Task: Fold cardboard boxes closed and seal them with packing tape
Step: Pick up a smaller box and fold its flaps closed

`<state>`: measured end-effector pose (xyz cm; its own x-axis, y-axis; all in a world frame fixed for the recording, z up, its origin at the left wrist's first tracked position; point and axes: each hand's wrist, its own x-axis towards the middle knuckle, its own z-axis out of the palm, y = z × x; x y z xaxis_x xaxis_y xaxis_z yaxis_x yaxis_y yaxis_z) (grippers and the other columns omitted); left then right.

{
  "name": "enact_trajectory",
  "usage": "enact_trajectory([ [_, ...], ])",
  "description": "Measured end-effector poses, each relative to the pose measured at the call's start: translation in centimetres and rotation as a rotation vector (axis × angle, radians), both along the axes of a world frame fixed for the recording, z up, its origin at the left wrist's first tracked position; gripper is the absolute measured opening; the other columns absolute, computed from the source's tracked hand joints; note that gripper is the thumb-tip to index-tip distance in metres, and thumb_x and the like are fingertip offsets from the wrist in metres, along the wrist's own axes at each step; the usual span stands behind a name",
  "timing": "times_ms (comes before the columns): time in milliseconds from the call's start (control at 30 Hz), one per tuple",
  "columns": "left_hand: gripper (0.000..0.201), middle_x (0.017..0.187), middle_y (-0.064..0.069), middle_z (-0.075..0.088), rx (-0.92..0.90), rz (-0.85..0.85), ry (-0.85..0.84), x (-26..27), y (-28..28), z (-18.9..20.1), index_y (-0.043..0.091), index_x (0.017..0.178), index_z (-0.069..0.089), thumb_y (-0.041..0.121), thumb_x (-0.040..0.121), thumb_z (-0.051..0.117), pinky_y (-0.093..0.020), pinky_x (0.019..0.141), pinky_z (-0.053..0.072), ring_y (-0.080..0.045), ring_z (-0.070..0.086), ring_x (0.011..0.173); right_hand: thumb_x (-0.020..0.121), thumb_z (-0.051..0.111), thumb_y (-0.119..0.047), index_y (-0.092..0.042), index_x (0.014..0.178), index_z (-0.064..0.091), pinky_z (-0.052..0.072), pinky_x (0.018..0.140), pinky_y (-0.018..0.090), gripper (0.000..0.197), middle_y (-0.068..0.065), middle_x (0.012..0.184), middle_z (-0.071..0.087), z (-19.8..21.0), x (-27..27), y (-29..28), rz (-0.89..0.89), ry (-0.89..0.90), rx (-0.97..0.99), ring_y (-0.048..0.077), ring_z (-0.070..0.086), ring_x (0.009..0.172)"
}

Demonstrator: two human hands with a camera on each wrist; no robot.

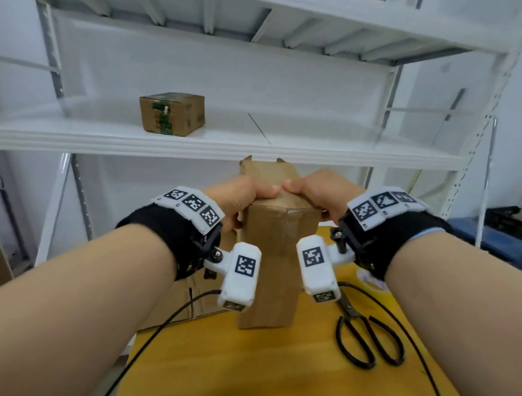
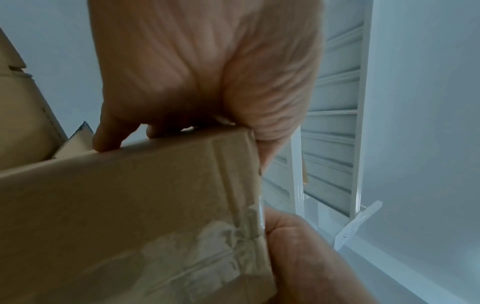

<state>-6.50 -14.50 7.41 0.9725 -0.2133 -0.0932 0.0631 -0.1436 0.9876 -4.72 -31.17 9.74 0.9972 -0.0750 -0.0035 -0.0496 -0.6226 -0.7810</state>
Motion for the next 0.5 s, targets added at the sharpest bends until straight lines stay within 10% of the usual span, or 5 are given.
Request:
enact_trajectory([
  [133,0.043,0.114,-0.016,0.068,-0.038,0.129,0.04,0.2,-0.2,0.0,0.011,0.125,0.055,0.036,0.091,0.064,-0.055,0.096,0.05,-0.038,0.064,0.106,0.102,0.051,-0.035,-0.017,0.078,0.054,0.057,0.092,0.043,0.03,0.01,0.103,0.064,-0.2,-0.3,0.1,-0.003,-0.085,-0.092,0.027,0.063,0.091],
  [333,0.039,0.115,-0.016,0.066,0.008,0.158,0.04,0.1,-0.8,0.4,0.012,0.123,0.053,0.041,0.1,0.041,-0.059,0.092,0.05,-0.038,0.063,0.106,0.074,0.061,-0.079,-0.021,0.118,0.064,0.056,0.094,0.051,0.073,0.008,0.11,0.075,1.2,-2.8,-1.4,0.249,0.186,0.036,0.029,0.072,0.102],
  [400,0.039,0.116,-0.017,0.065,-0.001,0.13,0.06,0.0,-0.8,0.4,0.011,0.124,0.05,0.041,0.101,0.039,-0.06,0.092,0.05,-0.039,0.063,0.106,0.077,0.075,-0.054,-0.034,0.132,0.046,0.056,0.095,0.052,0.065,0.003,0.124,0.066,1.5,-3.4,-1.5,0.389,0.193,-0.068,0.027,0.068,0.109],
  [500,0.045,0.126,-0.017,0.062,0.006,0.14,0.0,0.3,-0.6,0.3,0.013,0.135,0.044,0.042,0.101,0.04,-0.057,0.096,0.049,-0.037,0.061,0.113,0.067,0.09,-0.037,-0.05,0.154,0.001,0.061,0.086,0.044,0.125,-0.001,0.14,0.047,0.5,-3.4,-1.5,0.425,0.113,-0.194,0.024,0.062,0.114],
])
